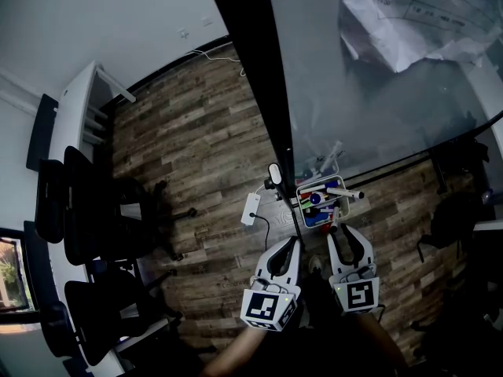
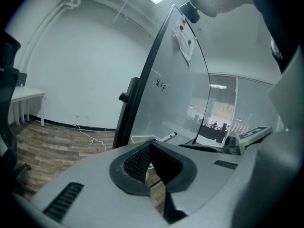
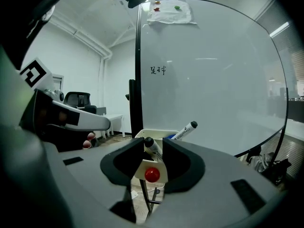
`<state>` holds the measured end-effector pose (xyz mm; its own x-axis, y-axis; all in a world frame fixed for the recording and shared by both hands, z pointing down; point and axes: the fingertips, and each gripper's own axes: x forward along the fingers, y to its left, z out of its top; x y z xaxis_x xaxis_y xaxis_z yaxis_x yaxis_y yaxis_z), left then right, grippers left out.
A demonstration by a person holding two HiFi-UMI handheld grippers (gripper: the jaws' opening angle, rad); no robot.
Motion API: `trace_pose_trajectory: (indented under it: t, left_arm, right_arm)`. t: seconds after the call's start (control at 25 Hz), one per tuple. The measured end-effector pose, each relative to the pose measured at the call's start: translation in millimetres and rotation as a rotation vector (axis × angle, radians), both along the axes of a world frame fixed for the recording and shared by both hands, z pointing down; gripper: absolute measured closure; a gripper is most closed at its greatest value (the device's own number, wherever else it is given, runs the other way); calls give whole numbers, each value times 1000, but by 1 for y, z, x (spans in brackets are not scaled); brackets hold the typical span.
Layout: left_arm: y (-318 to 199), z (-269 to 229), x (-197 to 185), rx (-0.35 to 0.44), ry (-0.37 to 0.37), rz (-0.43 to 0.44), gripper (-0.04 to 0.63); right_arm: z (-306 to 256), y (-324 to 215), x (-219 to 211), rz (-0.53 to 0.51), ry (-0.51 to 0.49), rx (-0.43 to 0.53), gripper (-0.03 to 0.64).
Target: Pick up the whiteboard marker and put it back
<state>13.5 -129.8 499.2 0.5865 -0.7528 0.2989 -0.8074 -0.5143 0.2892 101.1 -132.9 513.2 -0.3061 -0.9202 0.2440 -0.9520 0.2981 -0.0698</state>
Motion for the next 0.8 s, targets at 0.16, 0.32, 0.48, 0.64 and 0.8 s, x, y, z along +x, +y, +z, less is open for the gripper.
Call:
trace_pose_trajectory:
  t: [0.16,0.32,0.48,0.64,0.8]
  left_arm:
    - [0,0,1,0,1,0,588]
    - [0,1,1,-1,3,4,588]
    - [0,2,1,-5,4,1,588]
    - [0,2,1,-6,4,0,588]
    - [0,1,2,-5,6,0,588]
  right_arm:
    - [1,1,1,1,0,-3,505]
    - [-1,1,1,0,-4,9,505]
    - [-3,2,-2,-11,-9,9,497]
    - [-5,1,-2,-16,-13,20,492]
    - [-7,2,-3,-21,-14,28,485]
